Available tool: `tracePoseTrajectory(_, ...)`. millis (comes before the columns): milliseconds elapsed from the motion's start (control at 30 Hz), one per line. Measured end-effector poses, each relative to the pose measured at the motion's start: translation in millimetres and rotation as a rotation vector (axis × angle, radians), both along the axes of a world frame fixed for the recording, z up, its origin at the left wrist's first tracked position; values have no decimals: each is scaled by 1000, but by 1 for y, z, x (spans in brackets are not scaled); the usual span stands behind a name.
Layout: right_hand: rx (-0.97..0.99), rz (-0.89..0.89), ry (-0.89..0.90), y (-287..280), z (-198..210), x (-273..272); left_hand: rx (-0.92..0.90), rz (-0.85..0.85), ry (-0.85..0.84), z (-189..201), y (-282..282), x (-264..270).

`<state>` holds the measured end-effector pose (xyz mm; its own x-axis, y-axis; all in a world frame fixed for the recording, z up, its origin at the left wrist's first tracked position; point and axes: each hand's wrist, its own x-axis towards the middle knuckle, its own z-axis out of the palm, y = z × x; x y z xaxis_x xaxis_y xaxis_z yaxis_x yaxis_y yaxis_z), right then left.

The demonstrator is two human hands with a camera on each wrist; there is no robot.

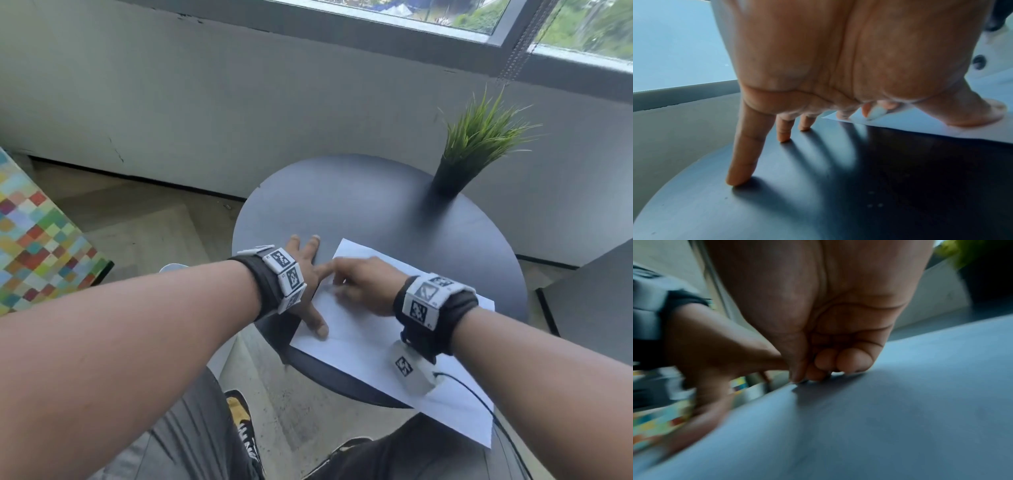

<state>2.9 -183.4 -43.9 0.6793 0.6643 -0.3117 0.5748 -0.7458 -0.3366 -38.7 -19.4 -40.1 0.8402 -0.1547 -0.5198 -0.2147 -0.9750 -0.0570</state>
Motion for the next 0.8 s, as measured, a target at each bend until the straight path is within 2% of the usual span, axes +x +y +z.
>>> tracePoseTrajectory(100, -47, -184, -108, -5, 4, 25, 3, 4, -13, -2, 0, 0)
tracePoseTrajectory(167, -17, -86, -131, -3, 4, 12, -5, 8, -5, -1, 0, 0)
tracePoseTrajectory(267, 5, 183, -34, -5, 2, -17, -25, 20, 14, 0, 0, -1)
tracePoseTrajectory(300, -10, 191, -50, -7, 3, -13, -19, 20, 13, 0, 0, -1)
tracePoseTrajectory(400, -53, -46, -162, -12, 7, 15, 0, 22, 0, -1, -1, -1)
tracePoseTrajectory(433, -62, -69, -162, -12, 6, 12, 1, 24, 2, -1, -1, -1)
tracePoseTrajectory(567, -91, 284, 2, -1, 6, -36, 7, 24, 27, 2, -3, -3)
tracePoseTrajectory(600, -100, 289, 20, -3, 8, -34, 8, 22, 27, 2, -4, -3)
tracePoseTrajectory(733, -165, -98, -160, -16, 13, 11, 26, 17, 14, 1, -4, -4)
tracePoseTrajectory(800, -168, -18, -177, -10, 12, -6, 32, 17, 21, 1, -4, -3)
